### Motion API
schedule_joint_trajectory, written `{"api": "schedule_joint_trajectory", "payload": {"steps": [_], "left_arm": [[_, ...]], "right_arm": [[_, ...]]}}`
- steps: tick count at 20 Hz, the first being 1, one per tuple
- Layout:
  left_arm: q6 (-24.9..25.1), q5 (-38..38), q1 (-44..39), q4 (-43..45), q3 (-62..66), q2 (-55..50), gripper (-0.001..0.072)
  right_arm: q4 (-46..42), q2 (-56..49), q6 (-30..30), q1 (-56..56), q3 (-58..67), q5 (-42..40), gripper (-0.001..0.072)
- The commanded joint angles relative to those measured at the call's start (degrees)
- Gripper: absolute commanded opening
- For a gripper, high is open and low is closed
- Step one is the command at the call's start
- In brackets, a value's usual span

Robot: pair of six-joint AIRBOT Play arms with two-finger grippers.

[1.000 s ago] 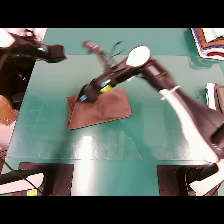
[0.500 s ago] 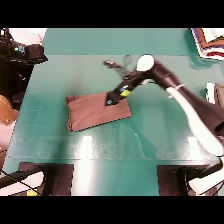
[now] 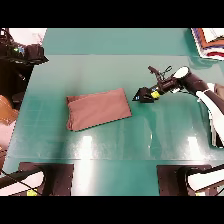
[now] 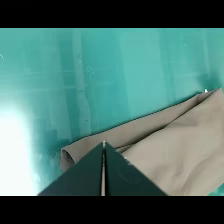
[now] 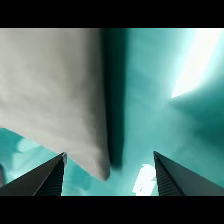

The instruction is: Fold the shirts.

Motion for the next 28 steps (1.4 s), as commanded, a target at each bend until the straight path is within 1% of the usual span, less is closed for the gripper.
{"api": "schedule_joint_trajectory", "payload": {"steps": [1, 5, 6, 7, 8, 9, 10, 11, 14, 17, 20, 23, 26, 28], "left_arm": [[0.0, 0.17, 0.04, -0.07, 0.0, -0.24, 0.0031], [0.0, -0.24, 0.04, -0.11, 0.0, -0.24, 0.0032], [0.0, -0.57, 0.04, -0.11, 0.0, -0.24, 0.0032], [0.0, -0.83, 0.04, -0.13, 0.0, -0.24, 0.0032], [0.0, -0.94, 0.04, -0.55, 0.0, -0.24, 0.0032], [0.02, -1.09, 0.04, -1.51, 0.0, -0.24, 0.0031], [0.02, -1.11, 0.04, -2.45, 0.0, -0.22, 0.0031], [0.02, -1.05, -0.46, -2.78, 0.0, -0.22, 0.0031], [0.02, -0.79, -4.22, -2.58, 0.0, -0.22, 0.0031], [0.04, -0.13, -10.01, -2.6, 0.0, -0.24, 0.0031], [0.04, 1.16, -14.62, -2.62, 0.0, -0.24, 0.0031], [0.0, 3.13, -17.84, -2.62, 0.0, -0.24, 0.0031], [-0.04, 5.22, -20.06, -2.62, 0.0, -0.24, 0.0031], [-0.17, 6.54, -21.42, -2.75, 0.0, -0.24, 0.0032]], "right_arm": [[8.24, -4.39, -1.84, 1.55, -1.09, -2.69, 0.063], [9.77, -11.41, -1.79, 8.37, 6.6, -1.75, 0.0625], [9.7, -12.98, -1.77, 10.01, 8.9, -1.49, 0.0611], [9.68, -14.58, -1.79, 11.56, 11.28, -1.05, 0.0528], [9.6, -15.85, -1.79, 12.63, 13.31, -0.61, 0.04], [9.46, -16.92, -1.81, 13.55, 15.39, -0.31, 0.0237], [9.22, -17.49, -1.81, 14.1, 17.05, -0.2, 0.0099], [9.2, -17.59, -1.84, 14.23, 18.29, -0.5, 0.0014], [9.18, -15.34, -1.75, 11.8, 20.94, -0.85, 0.0014], [8.17, -9.14, -0.79, 3.74, 21.03, -1.77, 0.0014], [0.35, -1.42, 2.93, -8.5, 21.03, -1.7, 0.0014], [-5.95, 5.35, 5.25, -22.47, 21.03, -1.33, 0.0013], [-7.19, 9.29, 5.42, -37.31, 21.03, -1.22, 0.0014], [-7.17, 9.92, 5.4, -46.05, 21.03, -1.14, 0.0014]]}}
